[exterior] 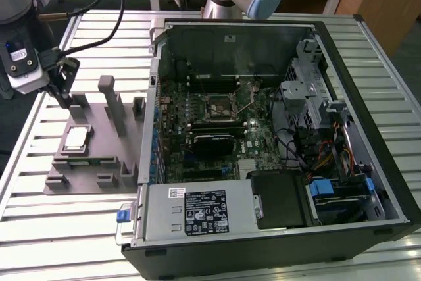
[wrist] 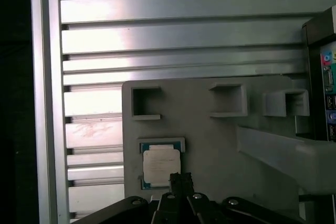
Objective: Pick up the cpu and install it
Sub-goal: 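Pick up the cpu and move it towards the insertion slot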
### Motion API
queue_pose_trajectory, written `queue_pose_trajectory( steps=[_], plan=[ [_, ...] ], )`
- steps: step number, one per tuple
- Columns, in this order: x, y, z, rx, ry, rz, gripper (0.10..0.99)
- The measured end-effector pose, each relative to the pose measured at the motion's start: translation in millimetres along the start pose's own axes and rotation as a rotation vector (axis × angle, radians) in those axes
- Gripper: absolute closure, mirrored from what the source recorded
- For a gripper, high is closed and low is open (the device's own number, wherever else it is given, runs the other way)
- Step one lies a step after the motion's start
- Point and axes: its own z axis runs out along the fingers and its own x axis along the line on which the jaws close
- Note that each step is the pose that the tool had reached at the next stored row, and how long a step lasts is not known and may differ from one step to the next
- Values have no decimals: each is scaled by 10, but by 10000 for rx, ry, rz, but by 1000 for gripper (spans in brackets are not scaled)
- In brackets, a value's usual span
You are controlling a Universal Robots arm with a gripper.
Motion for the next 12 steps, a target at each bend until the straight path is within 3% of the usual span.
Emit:
queue_pose_trajectory(
  steps=[12],
  plan=[
    [9, -131, 204, -14, 2, -4, 980]
  ],
)
